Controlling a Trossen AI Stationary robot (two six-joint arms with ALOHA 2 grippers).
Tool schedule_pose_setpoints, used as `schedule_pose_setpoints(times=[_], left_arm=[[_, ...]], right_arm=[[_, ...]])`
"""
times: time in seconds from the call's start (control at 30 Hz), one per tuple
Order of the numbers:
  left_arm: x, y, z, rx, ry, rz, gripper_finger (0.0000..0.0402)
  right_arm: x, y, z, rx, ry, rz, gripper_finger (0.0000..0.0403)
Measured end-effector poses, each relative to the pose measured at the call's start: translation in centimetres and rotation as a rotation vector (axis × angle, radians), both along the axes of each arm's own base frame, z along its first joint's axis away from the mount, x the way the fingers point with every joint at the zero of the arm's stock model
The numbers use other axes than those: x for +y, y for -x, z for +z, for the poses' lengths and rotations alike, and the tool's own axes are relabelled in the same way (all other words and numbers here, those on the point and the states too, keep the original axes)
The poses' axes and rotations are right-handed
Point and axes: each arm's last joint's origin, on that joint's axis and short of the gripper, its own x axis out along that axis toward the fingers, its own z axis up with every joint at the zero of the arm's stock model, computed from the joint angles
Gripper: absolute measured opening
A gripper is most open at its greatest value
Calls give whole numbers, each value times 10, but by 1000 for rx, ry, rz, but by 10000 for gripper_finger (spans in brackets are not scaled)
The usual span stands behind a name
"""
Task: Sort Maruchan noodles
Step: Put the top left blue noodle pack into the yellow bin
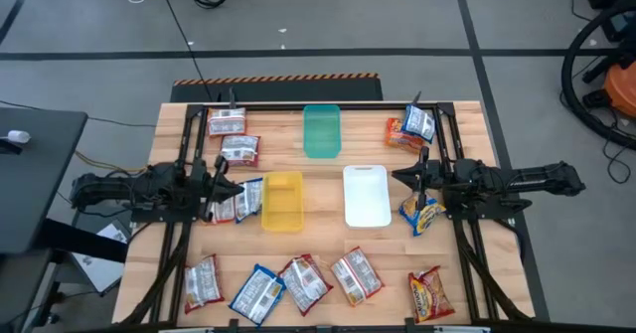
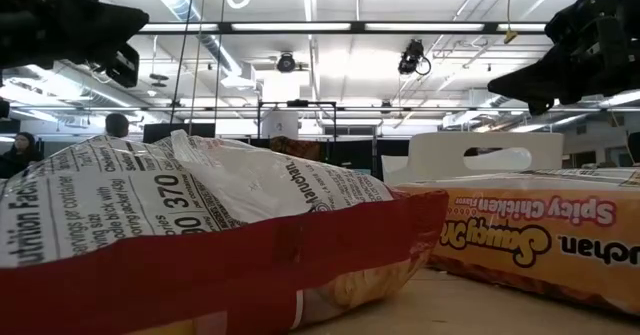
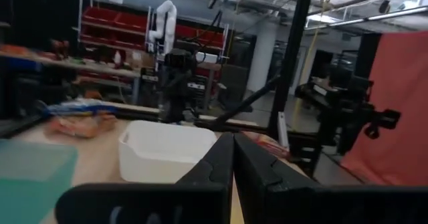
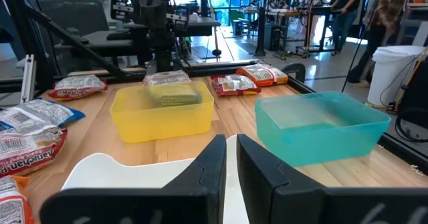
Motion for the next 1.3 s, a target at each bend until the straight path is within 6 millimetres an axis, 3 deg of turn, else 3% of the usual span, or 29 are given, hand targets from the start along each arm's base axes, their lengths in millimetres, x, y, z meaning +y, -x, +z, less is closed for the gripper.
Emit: schedule_pose_setpoints(times=[0.33, 0.67, 0.8, 0.97, 1.1, 1.3], left_arm=[[-25, -19, 0, 299, -35, 59, 4], [-77, -43, 30, 764, -40, 159, 4], [-103, -54, 41, 964, 14, 129, 17], [-130, -68, 50, 1141, -66, 150, 38], [-141, -79, 37, 1199, -126, 181, 66], [-138, -86, 6, 1307, -268, 273, 141]], right_arm=[[0, 0, 0, 0, 0, 0, 43], [0, 0, 0, 0, 0, 0, 43], [0, 0, 0, 0, 0, 0, 43], [0, 0, 0, 0, 0, 0, 43], [0, 0, 0, 0, 0, 0, 43], [0, 0, 0, 0, 0, 0, 43]])
